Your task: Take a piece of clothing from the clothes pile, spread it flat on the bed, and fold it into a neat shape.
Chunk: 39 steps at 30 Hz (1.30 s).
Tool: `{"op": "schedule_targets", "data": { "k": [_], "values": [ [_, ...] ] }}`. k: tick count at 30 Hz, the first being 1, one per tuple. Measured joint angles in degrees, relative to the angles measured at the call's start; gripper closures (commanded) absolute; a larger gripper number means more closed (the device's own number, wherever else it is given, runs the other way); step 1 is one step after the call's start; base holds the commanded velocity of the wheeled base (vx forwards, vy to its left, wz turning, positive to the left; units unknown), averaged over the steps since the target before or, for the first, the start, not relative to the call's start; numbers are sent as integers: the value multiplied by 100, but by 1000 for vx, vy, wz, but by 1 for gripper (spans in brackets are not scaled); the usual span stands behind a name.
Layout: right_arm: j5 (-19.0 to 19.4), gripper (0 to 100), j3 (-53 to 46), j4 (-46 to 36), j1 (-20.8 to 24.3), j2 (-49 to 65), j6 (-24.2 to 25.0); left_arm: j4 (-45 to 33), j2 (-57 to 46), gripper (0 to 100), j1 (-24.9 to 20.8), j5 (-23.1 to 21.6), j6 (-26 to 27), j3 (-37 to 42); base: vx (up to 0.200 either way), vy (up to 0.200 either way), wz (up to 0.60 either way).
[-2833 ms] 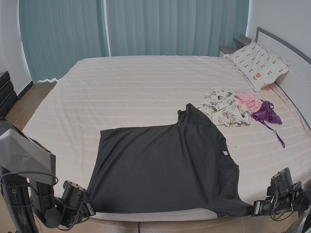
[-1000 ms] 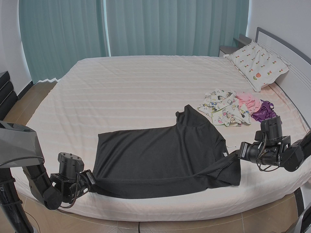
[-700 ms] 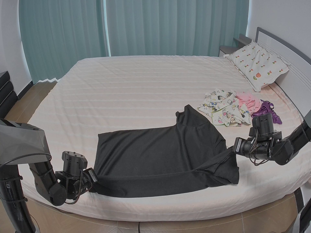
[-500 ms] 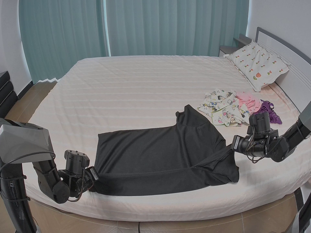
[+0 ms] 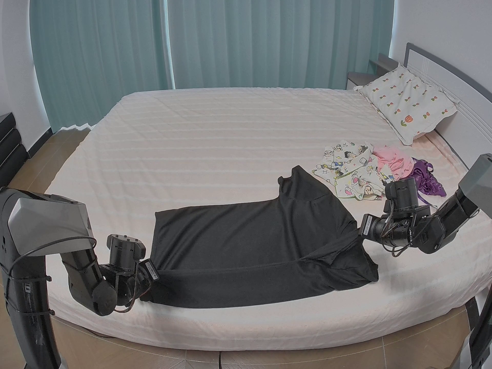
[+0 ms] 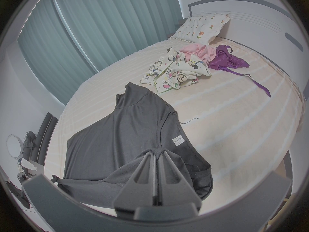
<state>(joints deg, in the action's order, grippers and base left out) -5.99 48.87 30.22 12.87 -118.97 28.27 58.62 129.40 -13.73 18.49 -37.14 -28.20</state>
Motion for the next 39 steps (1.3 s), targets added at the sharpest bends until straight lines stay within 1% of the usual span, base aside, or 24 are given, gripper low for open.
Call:
{"op": "schedule_targets", "data": {
  "k": [8,20,21,27,32,39],
  "values": [
    [0,100,263,172,-39,-363,-2,6,243,100,1,4,-2,-315,0,0,0],
    [2,100,484,207,-188,-728,55,24,561,100,34,11,-33,-728,0,0,0],
    [2,100,488,207,-188,-741,62,24,583,0,37,13,-33,-744,0,0,0],
    [9,100,501,234,-191,-809,73,35,712,0,59,13,-84,-863,0,0,0],
    [16,100,468,493,-191,-820,82,148,697,0,94,17,-100,-851,0,0,0],
    [24,100,383,541,-177,-749,77,208,323,0,213,-5,-100,-492,0,0,0]
  ]
}}
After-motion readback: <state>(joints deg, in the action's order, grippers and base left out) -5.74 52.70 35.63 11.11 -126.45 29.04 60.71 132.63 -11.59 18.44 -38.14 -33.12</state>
